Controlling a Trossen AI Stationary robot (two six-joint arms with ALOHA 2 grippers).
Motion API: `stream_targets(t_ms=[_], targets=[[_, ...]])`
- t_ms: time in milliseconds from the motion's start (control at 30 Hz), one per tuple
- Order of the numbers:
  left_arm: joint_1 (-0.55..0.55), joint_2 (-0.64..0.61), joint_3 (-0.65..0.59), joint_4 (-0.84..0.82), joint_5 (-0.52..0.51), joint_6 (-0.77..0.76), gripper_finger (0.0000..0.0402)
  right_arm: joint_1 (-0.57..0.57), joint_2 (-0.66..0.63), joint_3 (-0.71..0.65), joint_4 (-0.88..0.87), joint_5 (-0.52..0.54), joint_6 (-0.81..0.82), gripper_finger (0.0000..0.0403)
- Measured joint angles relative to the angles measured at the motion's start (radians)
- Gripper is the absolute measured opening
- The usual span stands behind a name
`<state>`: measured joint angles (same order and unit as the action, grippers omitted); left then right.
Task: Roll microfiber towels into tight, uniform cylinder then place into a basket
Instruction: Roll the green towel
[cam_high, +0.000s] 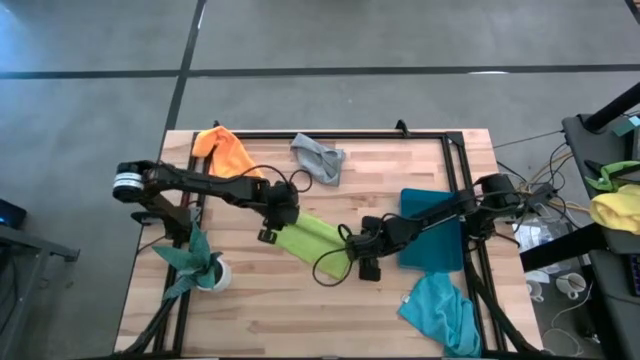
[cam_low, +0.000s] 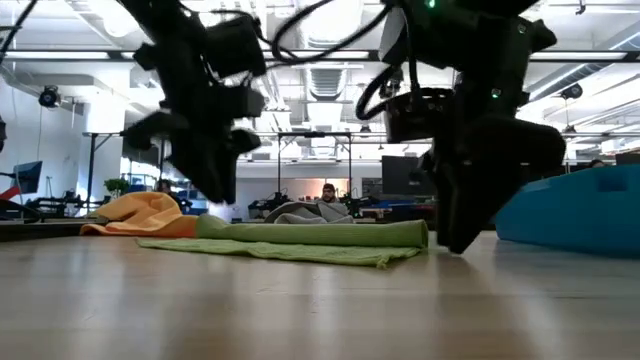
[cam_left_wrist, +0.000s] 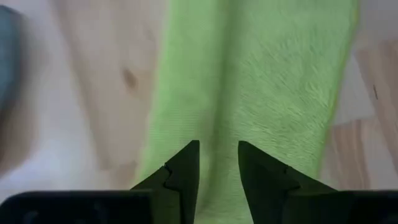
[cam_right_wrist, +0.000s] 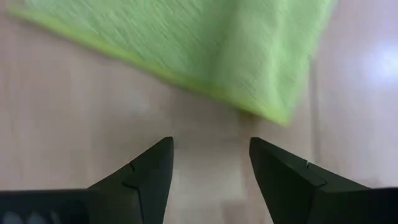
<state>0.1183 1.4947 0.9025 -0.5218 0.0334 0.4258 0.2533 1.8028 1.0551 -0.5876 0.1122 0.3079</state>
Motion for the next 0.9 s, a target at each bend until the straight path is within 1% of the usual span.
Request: stream_targets(t_ms=[133,200,267,367,500,633,767,900], targets=[[0.057,-0.044,-0.016,0.025,-0.02,0.054,0.0096,0.001,-0.088,-0.002,-0.05,-0.007,0.007,0.0208],[0.105,-0.042,-0.028,0.055,-0.009,0.08,0.0096,-0.012,-0.12,-0.018,-0.049,-0.013,0.054,0.0208],[0.16,-0.021,-0.03,0.068,0.058,0.098,0.0096,-0.044,-0.139,-0.038,-0.029,-0.029,0.149,0.0207],[0.232,0.019,-0.009,0.071,0.173,0.101,0.0096,-0.111,-0.147,-0.068,0.006,-0.09,0.323,0.0207],[0.28,0.08,0.042,0.052,0.228,0.08,0.0102,-0.174,-0.145,-0.096,0.121,-0.135,0.457,0.0207],[0.286,0.168,0.104,-0.022,0.293,0.051,0.0133,-0.219,-0.136,-0.104,0.166,-0.184,0.501,0.0203],[0.287,0.268,0.147,-0.102,0.294,0.065,0.0174,-0.237,-0.117,-0.107,0.193,-0.199,0.491,0.0197],[0.288,0.303,0.161,-0.132,0.297,0.1,0.0186,-0.237,-0.077,-0.107,0.248,-0.24,0.484,0.0187]])
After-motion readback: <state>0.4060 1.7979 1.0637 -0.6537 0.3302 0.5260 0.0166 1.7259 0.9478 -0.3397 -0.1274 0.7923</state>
